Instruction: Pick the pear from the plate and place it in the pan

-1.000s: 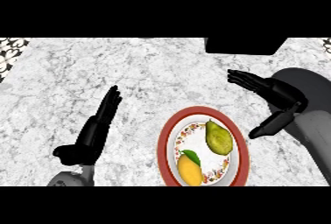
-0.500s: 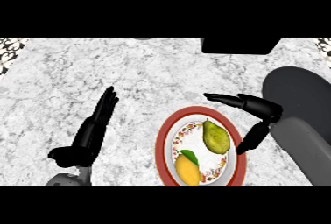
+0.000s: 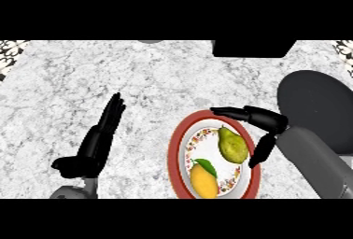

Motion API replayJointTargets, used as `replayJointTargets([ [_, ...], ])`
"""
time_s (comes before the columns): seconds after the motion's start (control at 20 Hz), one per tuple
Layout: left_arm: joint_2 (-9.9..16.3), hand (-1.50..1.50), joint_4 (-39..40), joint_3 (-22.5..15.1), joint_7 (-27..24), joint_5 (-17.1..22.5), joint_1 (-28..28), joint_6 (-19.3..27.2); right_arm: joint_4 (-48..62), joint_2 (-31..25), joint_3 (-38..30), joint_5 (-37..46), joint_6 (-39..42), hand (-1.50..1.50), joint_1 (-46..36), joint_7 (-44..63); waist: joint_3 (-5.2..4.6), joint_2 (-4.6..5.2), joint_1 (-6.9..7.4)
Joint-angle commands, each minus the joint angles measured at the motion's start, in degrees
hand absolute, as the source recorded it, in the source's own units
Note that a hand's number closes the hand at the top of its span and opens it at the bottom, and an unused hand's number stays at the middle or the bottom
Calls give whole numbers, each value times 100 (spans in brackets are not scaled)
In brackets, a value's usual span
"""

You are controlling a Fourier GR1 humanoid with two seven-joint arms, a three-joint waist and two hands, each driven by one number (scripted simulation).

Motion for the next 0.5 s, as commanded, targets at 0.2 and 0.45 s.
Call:
replayJointTargets([
  [0.2,-21,0,119,132,-142,-22,-20,-101,688,460,25,-73,502,-150,-174,-818,-1,2,-22],
  [0.45,-144,0,55,89,-4,-150,-44,30,1061,813,231,169,134,-150,-160,-840,0,4,-20],
])
